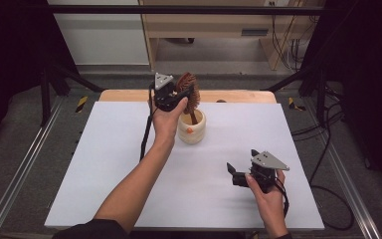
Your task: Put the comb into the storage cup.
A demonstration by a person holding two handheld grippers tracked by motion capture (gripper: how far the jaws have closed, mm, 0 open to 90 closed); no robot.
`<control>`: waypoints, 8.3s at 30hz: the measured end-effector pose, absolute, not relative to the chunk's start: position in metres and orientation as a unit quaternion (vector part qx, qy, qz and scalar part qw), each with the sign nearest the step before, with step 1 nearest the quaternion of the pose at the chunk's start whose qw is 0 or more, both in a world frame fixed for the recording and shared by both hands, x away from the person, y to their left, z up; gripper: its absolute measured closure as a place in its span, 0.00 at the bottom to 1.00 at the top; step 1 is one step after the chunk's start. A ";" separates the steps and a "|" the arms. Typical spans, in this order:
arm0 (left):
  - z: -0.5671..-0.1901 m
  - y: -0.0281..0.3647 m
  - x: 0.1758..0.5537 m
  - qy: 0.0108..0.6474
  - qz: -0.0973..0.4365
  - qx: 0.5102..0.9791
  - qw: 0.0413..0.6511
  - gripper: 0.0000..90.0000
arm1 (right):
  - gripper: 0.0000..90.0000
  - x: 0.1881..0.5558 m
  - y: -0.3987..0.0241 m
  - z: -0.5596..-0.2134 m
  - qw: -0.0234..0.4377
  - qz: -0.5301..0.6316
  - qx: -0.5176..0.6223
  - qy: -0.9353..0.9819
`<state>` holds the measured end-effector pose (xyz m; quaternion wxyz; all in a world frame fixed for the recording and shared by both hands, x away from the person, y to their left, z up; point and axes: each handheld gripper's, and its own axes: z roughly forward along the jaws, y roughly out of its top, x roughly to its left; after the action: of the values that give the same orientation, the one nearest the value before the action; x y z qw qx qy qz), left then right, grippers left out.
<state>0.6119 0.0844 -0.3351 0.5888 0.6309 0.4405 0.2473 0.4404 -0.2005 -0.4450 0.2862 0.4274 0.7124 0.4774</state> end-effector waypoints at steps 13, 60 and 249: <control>-0.340 0.086 0.613 0.448 0.239 0.625 0.593 0.58 | 0.04 0.440 -0.201 -0.445 0.286 0.477 0.427 0.713; -0.357 0.088 0.614 0.467 0.220 0.611 0.600 0.58 | 0.04 0.441 -0.201 -0.445 0.285 0.477 0.426 0.714; -0.374 0.128 0.619 0.477 0.227 0.595 0.606 0.30 | 0.04 0.442 -0.196 -0.449 0.280 0.469 0.421 0.724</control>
<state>0.6192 0.1278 -0.3742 0.6061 0.5945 0.4773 0.2267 0.4417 -0.1959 -0.4490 0.2796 0.4214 0.7242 0.4687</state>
